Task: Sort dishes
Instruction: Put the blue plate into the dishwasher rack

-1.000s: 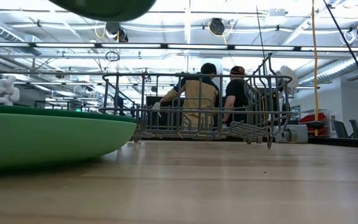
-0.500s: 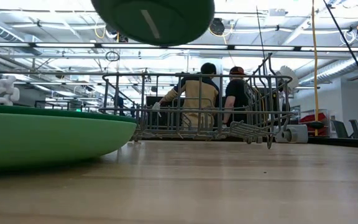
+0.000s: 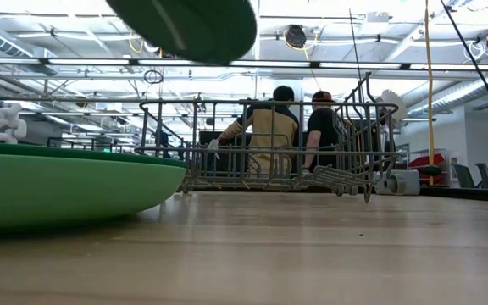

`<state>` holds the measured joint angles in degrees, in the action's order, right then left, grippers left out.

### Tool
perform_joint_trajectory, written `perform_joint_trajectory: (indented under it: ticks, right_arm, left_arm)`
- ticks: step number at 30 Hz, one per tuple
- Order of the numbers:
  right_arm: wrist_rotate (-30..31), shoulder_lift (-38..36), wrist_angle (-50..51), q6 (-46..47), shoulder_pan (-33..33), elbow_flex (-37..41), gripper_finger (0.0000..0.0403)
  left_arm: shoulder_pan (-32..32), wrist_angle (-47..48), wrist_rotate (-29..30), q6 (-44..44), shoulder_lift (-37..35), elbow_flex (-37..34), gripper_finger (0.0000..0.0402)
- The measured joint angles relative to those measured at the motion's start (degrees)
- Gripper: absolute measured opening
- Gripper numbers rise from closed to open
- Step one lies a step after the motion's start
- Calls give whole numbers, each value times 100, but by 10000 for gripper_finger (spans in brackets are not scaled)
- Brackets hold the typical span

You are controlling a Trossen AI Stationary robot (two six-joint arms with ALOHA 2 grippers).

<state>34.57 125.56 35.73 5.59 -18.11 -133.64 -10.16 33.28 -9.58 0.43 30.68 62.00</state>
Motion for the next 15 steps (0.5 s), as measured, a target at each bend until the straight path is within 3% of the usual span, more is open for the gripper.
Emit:
perform_joint_trajectory:
  ticks: [5, 15]
  right_arm:
    - [-313, 271, -1301, -108, 49, 0, 0]
    - [-1111, 803, -2877, -91, 283, 7, 0]
  left_arm:
    - [-1, -13, 2, -2, 15, -2, 52]
    - [-1, -48, 4, 0, 48, -2, 52]
